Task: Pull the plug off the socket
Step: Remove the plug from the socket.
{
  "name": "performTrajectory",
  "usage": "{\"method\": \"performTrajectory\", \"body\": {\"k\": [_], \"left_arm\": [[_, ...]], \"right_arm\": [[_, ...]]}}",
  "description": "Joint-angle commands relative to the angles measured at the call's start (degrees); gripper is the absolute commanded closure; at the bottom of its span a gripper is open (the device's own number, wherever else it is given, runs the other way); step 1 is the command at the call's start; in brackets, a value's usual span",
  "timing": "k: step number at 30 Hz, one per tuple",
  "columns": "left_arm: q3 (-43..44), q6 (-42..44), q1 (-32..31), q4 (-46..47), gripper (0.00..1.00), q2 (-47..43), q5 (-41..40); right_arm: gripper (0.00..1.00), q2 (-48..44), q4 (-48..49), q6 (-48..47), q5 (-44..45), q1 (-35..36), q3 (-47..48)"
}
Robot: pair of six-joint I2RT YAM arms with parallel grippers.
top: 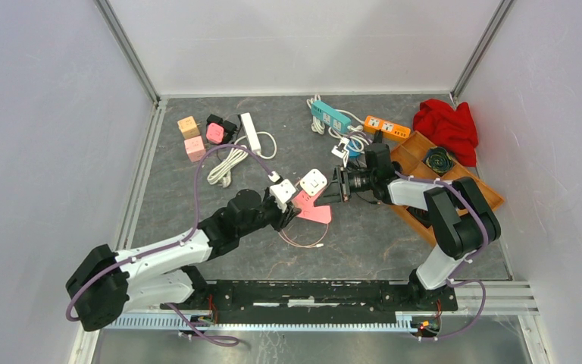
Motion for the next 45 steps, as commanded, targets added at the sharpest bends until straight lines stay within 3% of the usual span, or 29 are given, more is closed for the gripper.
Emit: {"method": "performTrajectory", "body": {"k": [1,24,31,40,45], "left_arm": [[3.43,2.49,0.05,3.59,0.98,-5.78,0.23],[3.01,-6.09,0.04,5.02,0.98,-7.72,-2.52],[3.9,-5.91,0.09,0.09,0.98,-10.8,-8.54],[9.86,-9.2,1.04,-10.77,0.98,-12.82,-23.27],[16.17,-9.75,8.23,-18.31,0.98,-12.08,-22.2]], "right_arm": [[1.0,-0.17,-2.76,-6.21,7.44,-2.81,0.28],[1.0,-1.93,-6.94,-10.05,11.0,-4.48,1.12],[1.0,-3.49,-6.74,-12.3,7.53,-5.47,1.77],[1.0,-6.75,-6.49,-15.29,3.06,-6.77,2.35],[1.0,-7.63,-6.22,-15.7,1.55,-7.58,2.36]]}}
